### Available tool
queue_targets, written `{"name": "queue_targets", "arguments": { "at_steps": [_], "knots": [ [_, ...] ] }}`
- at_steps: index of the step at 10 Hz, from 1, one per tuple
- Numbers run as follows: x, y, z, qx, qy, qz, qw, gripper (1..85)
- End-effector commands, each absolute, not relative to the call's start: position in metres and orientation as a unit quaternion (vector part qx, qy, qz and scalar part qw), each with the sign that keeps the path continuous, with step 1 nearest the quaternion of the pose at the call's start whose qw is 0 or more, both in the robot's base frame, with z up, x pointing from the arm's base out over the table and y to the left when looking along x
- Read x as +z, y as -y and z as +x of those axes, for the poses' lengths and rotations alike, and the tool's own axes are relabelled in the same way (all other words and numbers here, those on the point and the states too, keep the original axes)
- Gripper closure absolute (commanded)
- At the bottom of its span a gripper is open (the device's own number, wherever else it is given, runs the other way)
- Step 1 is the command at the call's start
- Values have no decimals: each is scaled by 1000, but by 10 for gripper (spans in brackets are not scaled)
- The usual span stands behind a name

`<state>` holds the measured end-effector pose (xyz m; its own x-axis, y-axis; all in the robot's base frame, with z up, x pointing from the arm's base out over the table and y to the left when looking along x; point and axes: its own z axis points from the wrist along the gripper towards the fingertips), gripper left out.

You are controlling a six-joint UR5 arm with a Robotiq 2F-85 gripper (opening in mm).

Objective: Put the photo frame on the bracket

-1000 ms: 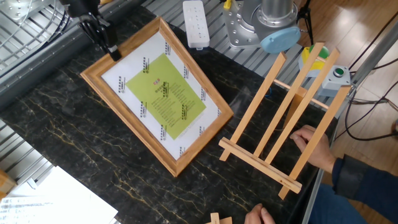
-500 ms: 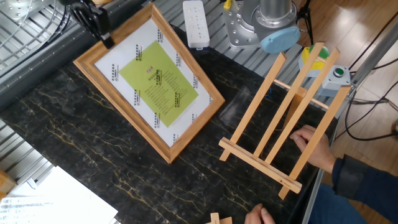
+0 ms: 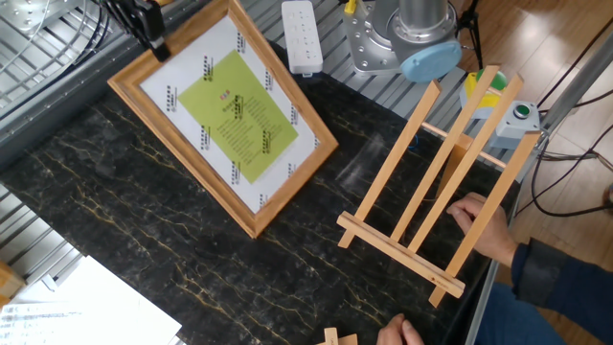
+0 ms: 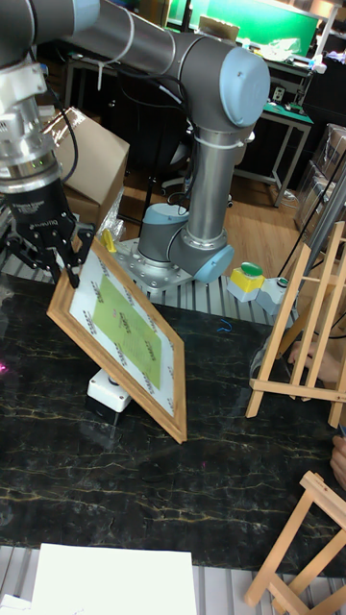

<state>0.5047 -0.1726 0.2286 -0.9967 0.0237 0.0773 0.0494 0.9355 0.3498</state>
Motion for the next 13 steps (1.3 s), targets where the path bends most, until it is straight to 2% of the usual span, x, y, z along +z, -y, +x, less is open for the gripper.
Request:
{"name": "queue_targets", "arguments": {
  "at_steps": [1,8,11,13],
  "knots": [
    [240,185,498,-162,985,-36,41,847],
    [248,174,509,-187,981,-39,17,847],
    [261,183,507,-194,980,-38,17,847],
    [262,190,507,-182,982,-45,14,847]
  ]
}}
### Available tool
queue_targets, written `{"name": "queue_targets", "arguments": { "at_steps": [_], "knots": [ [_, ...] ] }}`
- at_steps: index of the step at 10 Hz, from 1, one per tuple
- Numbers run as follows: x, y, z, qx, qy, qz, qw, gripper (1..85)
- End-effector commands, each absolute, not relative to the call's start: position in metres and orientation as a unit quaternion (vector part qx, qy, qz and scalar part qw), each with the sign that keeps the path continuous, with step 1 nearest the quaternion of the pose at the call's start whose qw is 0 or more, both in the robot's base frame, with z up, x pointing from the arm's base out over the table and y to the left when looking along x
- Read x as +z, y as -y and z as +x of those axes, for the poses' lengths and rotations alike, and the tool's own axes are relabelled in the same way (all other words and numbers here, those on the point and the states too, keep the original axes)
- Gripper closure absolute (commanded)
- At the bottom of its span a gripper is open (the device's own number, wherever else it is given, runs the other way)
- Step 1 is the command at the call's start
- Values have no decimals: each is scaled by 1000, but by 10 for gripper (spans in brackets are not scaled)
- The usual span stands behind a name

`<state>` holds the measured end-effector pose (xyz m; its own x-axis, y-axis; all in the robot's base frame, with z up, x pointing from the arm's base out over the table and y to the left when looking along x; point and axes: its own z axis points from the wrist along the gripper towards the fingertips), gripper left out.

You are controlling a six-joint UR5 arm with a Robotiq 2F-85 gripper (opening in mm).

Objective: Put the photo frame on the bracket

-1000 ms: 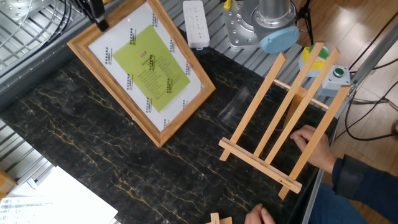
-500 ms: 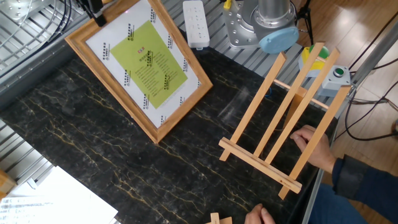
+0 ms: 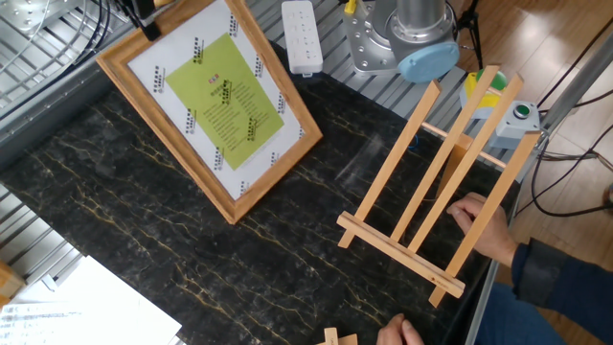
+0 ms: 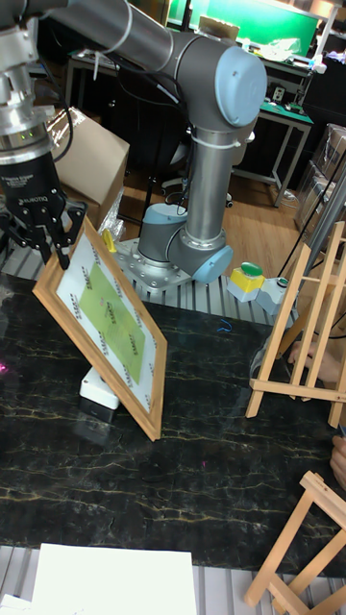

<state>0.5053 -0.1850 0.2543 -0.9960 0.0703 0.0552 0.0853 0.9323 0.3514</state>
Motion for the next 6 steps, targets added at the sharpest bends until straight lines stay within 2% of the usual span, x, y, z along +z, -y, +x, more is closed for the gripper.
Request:
{"name": "queue_targets", "arguments": {
  "at_steps": [1,6],
  "knots": [
    [264,190,506,-180,982,-48,12,847],
    [256,182,511,-180,982,-55,6,847]
  ]
}}
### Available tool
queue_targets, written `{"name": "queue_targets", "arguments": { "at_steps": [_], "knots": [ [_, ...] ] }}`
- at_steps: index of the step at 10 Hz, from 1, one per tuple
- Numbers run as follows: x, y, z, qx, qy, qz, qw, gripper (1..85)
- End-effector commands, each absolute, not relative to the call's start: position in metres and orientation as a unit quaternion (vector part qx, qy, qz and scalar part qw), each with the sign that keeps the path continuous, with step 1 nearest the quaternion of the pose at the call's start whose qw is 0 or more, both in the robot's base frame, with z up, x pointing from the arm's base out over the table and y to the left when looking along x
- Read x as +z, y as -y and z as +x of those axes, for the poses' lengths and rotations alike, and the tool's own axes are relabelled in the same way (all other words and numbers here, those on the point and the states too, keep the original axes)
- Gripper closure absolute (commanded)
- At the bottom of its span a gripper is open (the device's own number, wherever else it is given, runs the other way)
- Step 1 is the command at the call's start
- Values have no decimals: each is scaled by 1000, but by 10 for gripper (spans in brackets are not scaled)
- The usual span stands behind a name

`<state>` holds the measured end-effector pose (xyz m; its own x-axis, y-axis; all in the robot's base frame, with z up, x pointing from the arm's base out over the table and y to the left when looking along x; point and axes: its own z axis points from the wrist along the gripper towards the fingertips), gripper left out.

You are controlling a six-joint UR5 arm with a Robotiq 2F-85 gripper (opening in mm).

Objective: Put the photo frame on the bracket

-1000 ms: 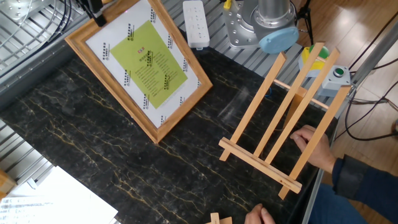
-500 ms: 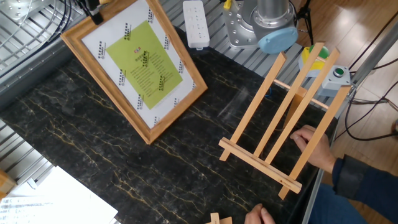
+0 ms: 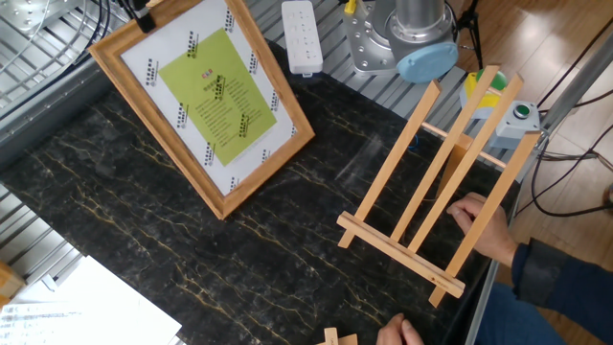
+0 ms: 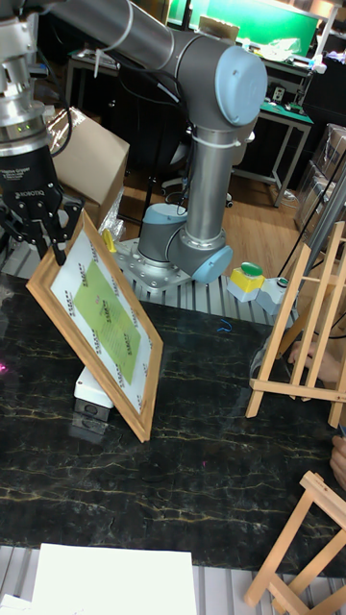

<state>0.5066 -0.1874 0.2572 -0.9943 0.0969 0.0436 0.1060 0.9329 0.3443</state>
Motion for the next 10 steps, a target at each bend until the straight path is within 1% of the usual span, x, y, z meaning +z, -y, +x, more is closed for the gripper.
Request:
{"name": "queue_targets", "arguments": {
  "at_steps": [1,2,4,6,10],
  "knots": [
    [255,182,512,-181,982,-51,5,847],
    [257,178,514,-191,980,-49,2,847],
    [260,170,525,-208,977,-33,-21,847],
    [257,178,525,-190,981,-36,-23,847],
    [252,196,538,-157,986,-34,-49,847]
  ]
}}
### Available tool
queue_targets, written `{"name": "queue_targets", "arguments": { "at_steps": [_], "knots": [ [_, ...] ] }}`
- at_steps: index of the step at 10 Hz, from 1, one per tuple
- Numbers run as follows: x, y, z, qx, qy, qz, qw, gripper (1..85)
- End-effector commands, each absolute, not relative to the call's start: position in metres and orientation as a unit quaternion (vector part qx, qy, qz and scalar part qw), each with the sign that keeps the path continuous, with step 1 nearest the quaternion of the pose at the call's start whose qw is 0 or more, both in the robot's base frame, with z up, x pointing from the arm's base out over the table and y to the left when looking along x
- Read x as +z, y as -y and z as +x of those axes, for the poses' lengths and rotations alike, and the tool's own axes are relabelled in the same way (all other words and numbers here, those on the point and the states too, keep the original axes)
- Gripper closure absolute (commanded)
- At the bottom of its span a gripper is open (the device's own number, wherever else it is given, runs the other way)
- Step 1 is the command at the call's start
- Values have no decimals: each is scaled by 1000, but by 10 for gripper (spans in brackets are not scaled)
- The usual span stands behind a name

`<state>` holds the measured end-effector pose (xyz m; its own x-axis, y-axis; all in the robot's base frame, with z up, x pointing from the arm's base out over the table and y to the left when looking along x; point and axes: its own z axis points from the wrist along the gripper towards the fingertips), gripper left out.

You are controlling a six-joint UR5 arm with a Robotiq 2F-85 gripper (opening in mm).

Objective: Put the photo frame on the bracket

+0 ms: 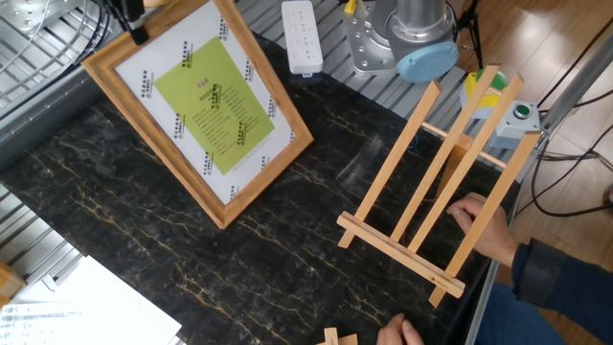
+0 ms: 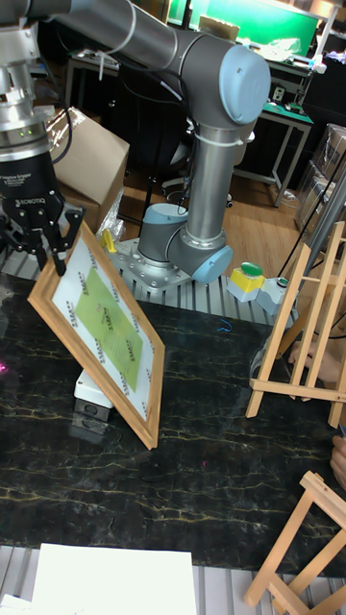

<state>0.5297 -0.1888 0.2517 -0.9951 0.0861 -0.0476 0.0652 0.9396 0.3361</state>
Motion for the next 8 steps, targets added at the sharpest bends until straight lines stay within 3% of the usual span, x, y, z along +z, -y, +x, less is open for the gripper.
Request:
{"name": "queue_targets", "arguments": {
  "at_steps": [1,8],
  "knots": [
    [252,195,541,157,-986,30,56,847],
    [257,218,503,119,-993,25,-14,847]
  ]
}}
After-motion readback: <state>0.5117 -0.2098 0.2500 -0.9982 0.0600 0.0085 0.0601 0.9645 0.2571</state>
